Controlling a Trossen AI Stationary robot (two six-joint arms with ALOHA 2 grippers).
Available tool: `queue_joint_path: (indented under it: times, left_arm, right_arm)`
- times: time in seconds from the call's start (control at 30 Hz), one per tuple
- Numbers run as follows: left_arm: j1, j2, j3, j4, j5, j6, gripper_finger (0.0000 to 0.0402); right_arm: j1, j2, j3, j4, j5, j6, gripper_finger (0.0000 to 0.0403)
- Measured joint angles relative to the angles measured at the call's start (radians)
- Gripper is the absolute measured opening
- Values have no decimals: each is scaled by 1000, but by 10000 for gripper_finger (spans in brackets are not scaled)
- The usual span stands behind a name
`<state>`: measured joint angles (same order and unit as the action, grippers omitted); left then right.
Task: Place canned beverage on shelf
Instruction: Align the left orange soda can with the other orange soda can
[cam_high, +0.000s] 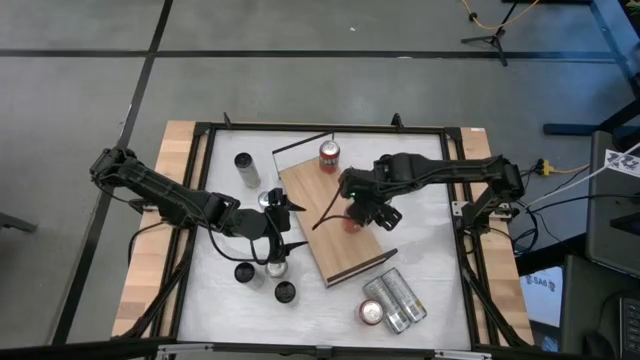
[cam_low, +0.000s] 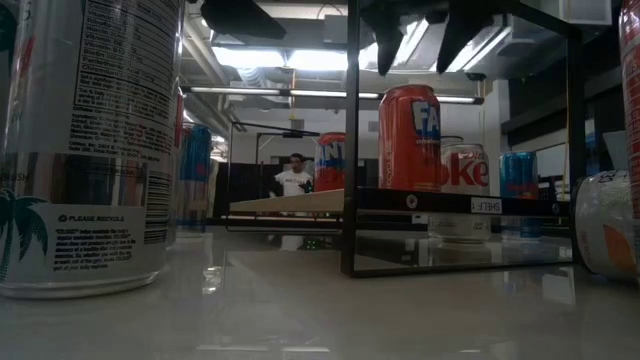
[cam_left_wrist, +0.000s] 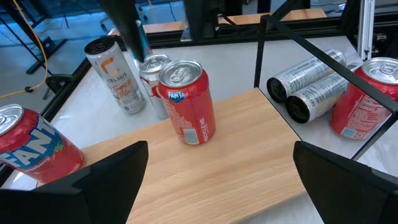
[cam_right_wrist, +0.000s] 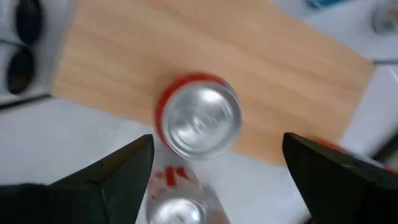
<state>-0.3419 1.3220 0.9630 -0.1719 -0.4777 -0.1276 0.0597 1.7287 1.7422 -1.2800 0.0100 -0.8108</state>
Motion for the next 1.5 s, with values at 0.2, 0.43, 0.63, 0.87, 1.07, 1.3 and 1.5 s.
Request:
queue_joint_path:
  times: [0.2, 0.43, 0.63, 0.87, 1.07, 1.3, 1.5]
  left_arm:
    - [0, 0, 0, 0, 0, 0, 396]
    - [0, 0, 0, 0, 0, 0, 396]
    - [0, 0, 0, 0, 0, 0, 396]
    - [0, 0, 0, 0, 0, 0, 396]
    - [0, 0, 0, 0, 0, 0, 396]
    - [0, 0, 0, 0, 0, 0, 396]
    - [0, 0, 0, 0, 0, 0, 396]
  right_arm:
    - [0, 5, 1, -10, -82, 2, 349]
    - [0, 13, 1, 3, -115, -34, 349]
    - [0, 35, -3, 21, -124, -61, 349]
    - [-1, 65, -3, 21, -103, -62, 349]
    - [-1, 103, -3, -2, -61, -63, 349]
    - [-1, 106, -3, -8, -12, -61, 349]
    - [-1, 106, -3, -1, -79, -9, 349]
